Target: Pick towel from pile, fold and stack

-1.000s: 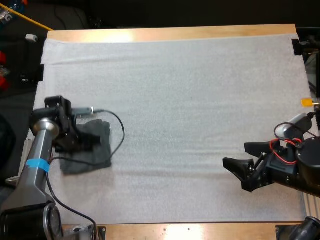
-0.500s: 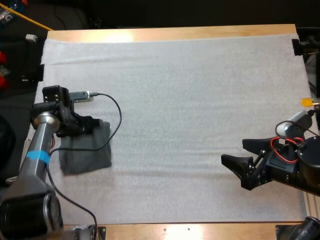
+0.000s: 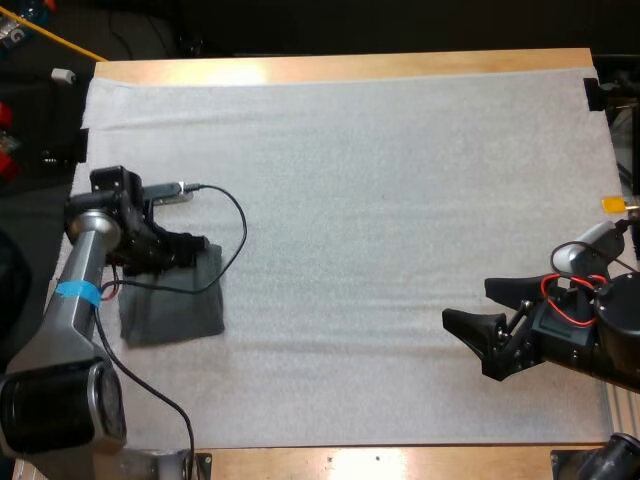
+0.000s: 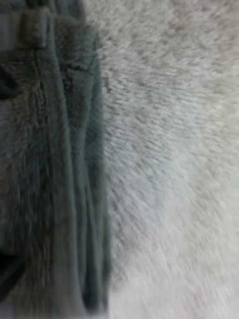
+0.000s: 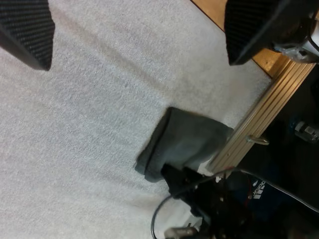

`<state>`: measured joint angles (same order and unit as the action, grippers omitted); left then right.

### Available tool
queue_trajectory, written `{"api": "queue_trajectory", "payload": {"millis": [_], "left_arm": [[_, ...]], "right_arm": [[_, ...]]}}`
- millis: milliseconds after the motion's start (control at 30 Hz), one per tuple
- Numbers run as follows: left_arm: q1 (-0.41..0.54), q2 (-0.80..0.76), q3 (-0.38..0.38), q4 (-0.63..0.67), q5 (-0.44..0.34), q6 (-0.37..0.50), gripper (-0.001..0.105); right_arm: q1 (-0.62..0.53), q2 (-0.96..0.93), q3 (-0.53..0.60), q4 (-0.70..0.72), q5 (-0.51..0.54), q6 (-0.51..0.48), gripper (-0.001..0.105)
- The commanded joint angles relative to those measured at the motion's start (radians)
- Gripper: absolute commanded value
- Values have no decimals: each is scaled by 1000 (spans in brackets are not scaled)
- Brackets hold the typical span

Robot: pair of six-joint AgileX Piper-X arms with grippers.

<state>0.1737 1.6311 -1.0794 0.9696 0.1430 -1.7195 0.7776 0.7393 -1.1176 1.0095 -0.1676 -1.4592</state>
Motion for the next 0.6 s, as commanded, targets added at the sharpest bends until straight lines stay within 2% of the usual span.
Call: {"api": "queue_trajectory", "payload": {"millis": [0,133,333,567], "left_arm": [[-4,-38,-28,27,8,0,61],[-4,-125,-61,53,8,0,61],[-4,-271,-62,67,8,-5,61],[-28,-424,-62,116,11,-4,61]], "right_arm": [[-7,-1,-4,-12,-11,-1,69],[-7,-1,-4,-10,-11,-1,69],[-7,6,6,-4,-5,-3,69],[-7,103,54,-27,149,-36,69]]}}
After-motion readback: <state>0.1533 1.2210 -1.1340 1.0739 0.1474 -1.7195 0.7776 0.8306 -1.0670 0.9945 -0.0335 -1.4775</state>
